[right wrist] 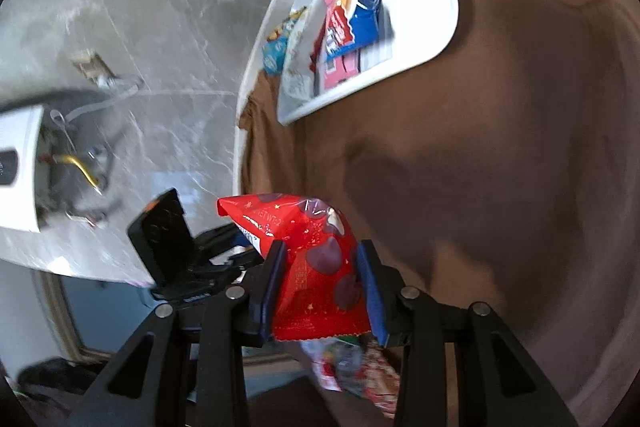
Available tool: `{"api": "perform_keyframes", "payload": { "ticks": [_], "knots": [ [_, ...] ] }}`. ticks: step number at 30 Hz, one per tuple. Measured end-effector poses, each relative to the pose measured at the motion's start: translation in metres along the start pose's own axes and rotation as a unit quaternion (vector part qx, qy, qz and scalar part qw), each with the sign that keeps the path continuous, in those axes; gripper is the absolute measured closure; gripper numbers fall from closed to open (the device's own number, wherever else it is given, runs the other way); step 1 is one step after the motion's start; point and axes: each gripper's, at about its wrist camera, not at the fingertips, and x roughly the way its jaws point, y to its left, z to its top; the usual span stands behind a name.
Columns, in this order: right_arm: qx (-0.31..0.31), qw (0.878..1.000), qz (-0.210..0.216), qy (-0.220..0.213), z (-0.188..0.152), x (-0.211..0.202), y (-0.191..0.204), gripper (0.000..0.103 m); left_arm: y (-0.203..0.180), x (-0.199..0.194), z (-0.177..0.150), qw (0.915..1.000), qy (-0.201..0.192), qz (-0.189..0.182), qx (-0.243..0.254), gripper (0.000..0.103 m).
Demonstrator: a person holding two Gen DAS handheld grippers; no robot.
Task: Organize snacks
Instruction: 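Carry the gold bar and red bag over the white tray, then open both tools to drop the gold bar and red bag into the tray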
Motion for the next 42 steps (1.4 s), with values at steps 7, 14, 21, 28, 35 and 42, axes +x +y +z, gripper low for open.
{"api": "perform_keyframes", "payload": {
  "ticks": [7, 14, 21, 28, 35, 42],
  "knots": [
    [0.058, 0.993, 0.082, -0.059, 0.019, -0.016, 0.000, 0.064, -0.001, -0.008, 0.046, 0.9992, -0.036, -0.018, -0.005, 0.073],
    [0.099, 0.977, 0.121, -0.145, 0.051, -0.034, -0.005, 0.064, 0.003, -0.006, 0.098, 0.9969, -0.073, -0.023, -0.020, 0.073],
    [0.121, 0.964, 0.105, -0.213, 0.085, -0.047, -0.012, 0.064, 0.013, 0.008, 0.139, 0.9948, -0.092, -0.009, -0.042, 0.073],
    [0.122, 0.962, 0.063, -0.235, 0.110, -0.044, -0.016, 0.062, 0.023, 0.033, 0.165, 0.9934, -0.098, 0.036, -0.048, 0.073],
    [0.080, 0.967, -0.008, -0.241, 0.122, -0.038, 0.000, 0.046, 0.024, 0.057, 0.182, 0.9933, -0.089, 0.059, -0.044, 0.073],
    [0.024, 0.965, -0.049, -0.258, 0.123, -0.042, 0.026, 0.043, 0.029, 0.065, 0.187, 0.9913, -0.096, 0.077, -0.047, 0.070]
  ]
}}
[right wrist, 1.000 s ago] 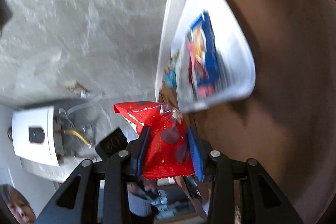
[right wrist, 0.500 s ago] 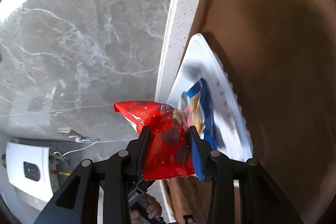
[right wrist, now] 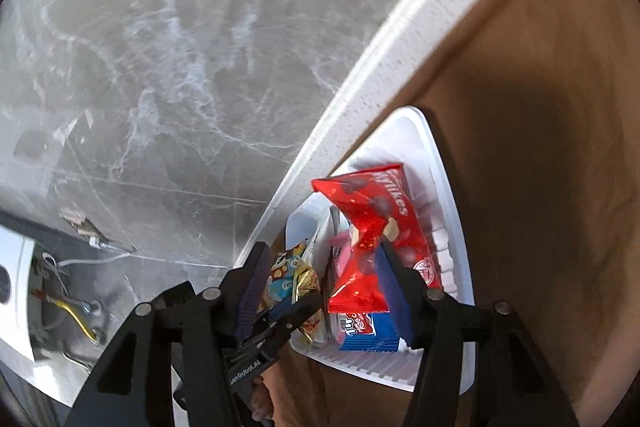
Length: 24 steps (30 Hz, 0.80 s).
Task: Organize snacks
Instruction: 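Open both tools to drop the gold bar and red bag into the tray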
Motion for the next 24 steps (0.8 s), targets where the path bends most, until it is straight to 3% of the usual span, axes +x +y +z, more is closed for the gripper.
{"api": "perform_keyframes", "payload": {
  "ticks": [2, 5, 12, 24],
  "knots": [
    [-0.020, 1.000, -0.007, -0.003, -0.001, -0.003, 0.008, 0.041, 0.005, -0.005, -0.001, 1.0000, -0.009, 0.002, 0.000, 0.056],
    [-0.048, 0.999, -0.015, -0.006, -0.006, -0.009, 0.019, 0.039, 0.004, -0.012, 0.000, 0.9997, -0.020, 0.011, 0.006, 0.051],
    [-0.142, 0.988, -0.061, 0.000, -0.026, -0.017, 0.046, 0.038, -0.005, -0.029, -0.004, 0.9988, -0.035, 0.026, 0.020, 0.051],
    [-0.299, 0.938, -0.177, -0.009, -0.074, -0.035, 0.096, 0.030, -0.021, -0.089, -0.053, 0.9975, -0.059, 0.025, 0.029, 0.051]
  ]
}}
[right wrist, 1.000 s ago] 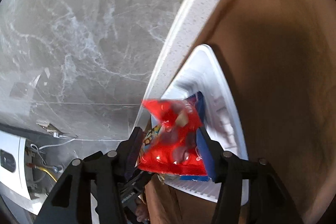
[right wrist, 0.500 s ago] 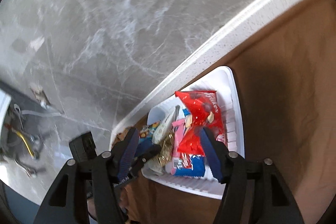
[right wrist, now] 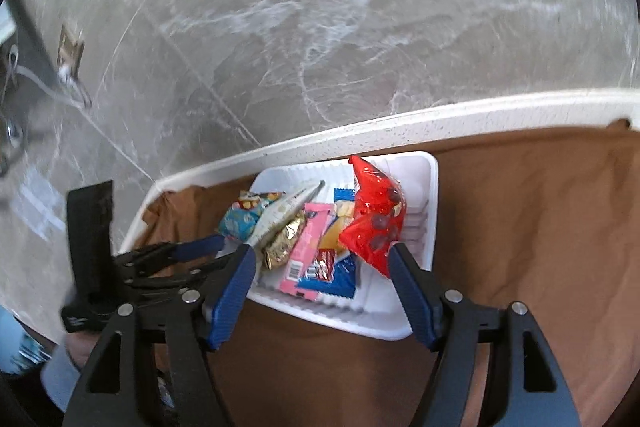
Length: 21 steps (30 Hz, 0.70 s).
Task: Organize snacks
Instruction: 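Open both tools to drop the gold bar and red bag into the tray, then move the left tool to the black bag while the right tool approaches the heart candy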
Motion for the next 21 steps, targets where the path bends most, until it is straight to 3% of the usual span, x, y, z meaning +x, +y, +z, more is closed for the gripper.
{"api": "perform_keyframes", "payload": {
  "ticks": [11, 21],
  "knots": [
    [-0.109, 0.993, -0.044, -0.001, -0.027, -0.030, 0.052, 0.028, -0.002, -0.063, -0.061, 0.9998, -0.006, 0.001, -0.017, 0.051],
    [-0.180, 0.983, -0.036, -0.001, -0.058, -0.058, 0.084, 0.026, -0.018, -0.106, -0.112, 0.9990, -0.004, 0.023, -0.039, 0.051]
  ]
}}
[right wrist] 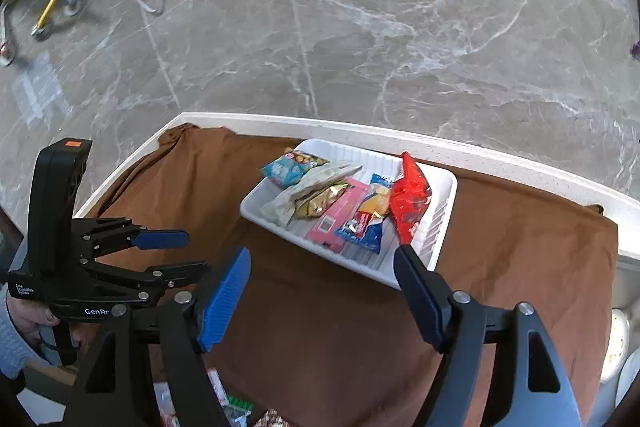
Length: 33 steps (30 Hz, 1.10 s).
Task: Organize snacks
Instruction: 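Move the left tool to the black bag while the right tool approaches the heart candy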
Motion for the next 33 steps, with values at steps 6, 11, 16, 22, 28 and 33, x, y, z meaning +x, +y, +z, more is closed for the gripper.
{"api": "perform_keyframes", "payload": {
  "ticks": [6, 11, 16, 22, 28, 33],
  "knots": [
    [-0.023, 1.000, 0.005, -0.002, -0.014, -0.020, 0.012, 0.025, -0.010, -0.023, -0.030, 0.9998, -0.001, 0.013, -0.016, 0.051],
    [-0.037, 0.999, 0.012, -0.003, -0.028, -0.035, 0.019, 0.022, -0.017, -0.038, -0.052, 0.9995, 0.000, 0.023, -0.023, 0.050],
    [-0.042, 0.999, 0.033, 0.004, -0.042, -0.043, 0.024, 0.021, -0.019, -0.055, -0.078, 0.9987, 0.000, 0.041, -0.030, 0.050],
    [-0.062, 0.995, 0.072, 0.031, -0.072, -0.039, 0.029, 0.021, -0.009, -0.071, -0.119, 0.9961, 0.010, 0.068, -0.056, 0.050],
    [-0.098, 0.988, 0.092, 0.079, -0.116, -0.021, 0.035, 0.021, 0.017, -0.089, -0.166, 0.9892, 0.019, 0.109, -0.097, 0.050],
    [-0.145, 0.980, 0.078, 0.112, -0.144, -0.002, 0.039, 0.021, 0.041, -0.101, -0.198, 0.9827, 0.027, 0.130, -0.130, 0.050]
  ]
}}
